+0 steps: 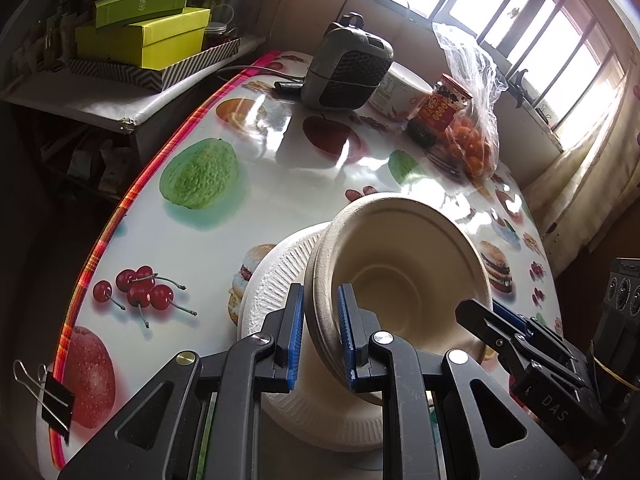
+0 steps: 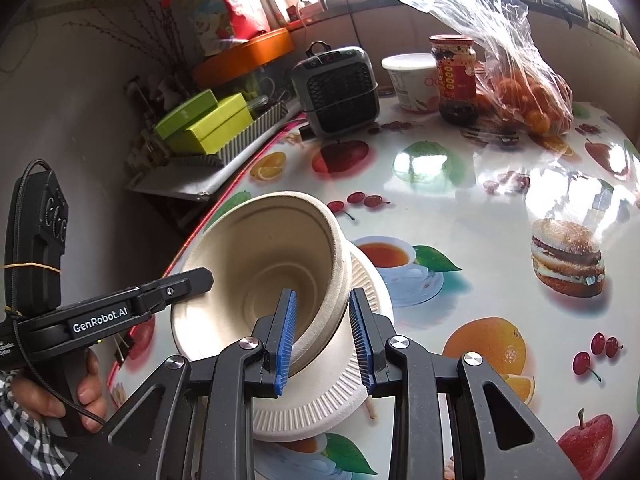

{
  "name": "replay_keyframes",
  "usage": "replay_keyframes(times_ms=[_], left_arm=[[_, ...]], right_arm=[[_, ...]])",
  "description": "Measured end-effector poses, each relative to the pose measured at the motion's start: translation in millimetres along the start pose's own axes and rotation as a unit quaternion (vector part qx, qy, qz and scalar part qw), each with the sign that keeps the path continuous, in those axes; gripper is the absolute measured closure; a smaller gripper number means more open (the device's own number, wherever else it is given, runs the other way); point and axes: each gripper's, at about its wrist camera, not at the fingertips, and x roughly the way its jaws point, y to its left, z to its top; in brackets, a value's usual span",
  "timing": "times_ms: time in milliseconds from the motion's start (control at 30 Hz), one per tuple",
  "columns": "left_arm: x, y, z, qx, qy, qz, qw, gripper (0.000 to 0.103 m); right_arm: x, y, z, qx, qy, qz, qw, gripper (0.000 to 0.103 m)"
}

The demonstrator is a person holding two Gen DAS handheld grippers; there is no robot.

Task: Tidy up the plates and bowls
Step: 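Lower the held bowls onto the white plate stack and open both tools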

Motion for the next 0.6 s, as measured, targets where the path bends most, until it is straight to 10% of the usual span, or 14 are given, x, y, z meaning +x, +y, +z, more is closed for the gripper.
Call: replay_keyframes(times_ms=[600], left_arm=[[2.1,-1.7,-1.2,0.007,-0.002,0.009,0.9999,0.076]], right_arm=[[-4.2,1.6,1.0,-0.004,-0.008,-0.004,1.0,0.066]])
